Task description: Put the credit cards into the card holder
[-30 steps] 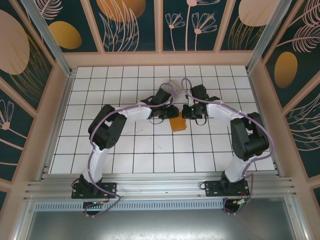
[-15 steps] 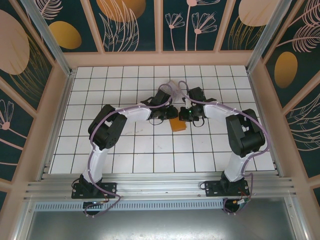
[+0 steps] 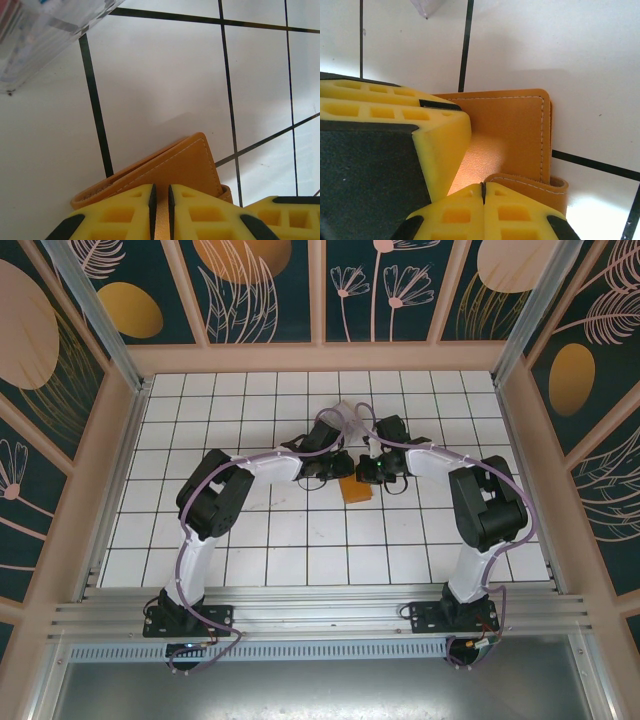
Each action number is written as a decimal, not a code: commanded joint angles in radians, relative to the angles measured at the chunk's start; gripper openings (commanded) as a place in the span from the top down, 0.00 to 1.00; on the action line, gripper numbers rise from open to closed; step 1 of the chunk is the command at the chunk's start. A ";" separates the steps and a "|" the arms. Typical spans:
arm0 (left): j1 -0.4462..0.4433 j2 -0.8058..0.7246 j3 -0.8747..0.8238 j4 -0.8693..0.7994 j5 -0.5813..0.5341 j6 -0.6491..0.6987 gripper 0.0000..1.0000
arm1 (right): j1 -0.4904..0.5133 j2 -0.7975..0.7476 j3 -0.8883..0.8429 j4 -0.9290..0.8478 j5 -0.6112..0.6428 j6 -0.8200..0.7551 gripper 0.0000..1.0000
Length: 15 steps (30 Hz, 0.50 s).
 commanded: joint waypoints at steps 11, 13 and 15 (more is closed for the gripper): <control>-0.007 0.009 -0.002 -0.029 -0.013 0.003 0.81 | 0.006 -0.023 0.011 -0.029 -0.051 0.005 1.00; -0.006 0.007 -0.002 -0.031 -0.014 0.003 0.81 | 0.007 -0.033 0.012 -0.034 -0.046 0.006 1.00; -0.005 0.008 0.001 -0.032 -0.014 0.004 0.81 | 0.006 -0.043 0.012 -0.037 -0.041 0.004 1.00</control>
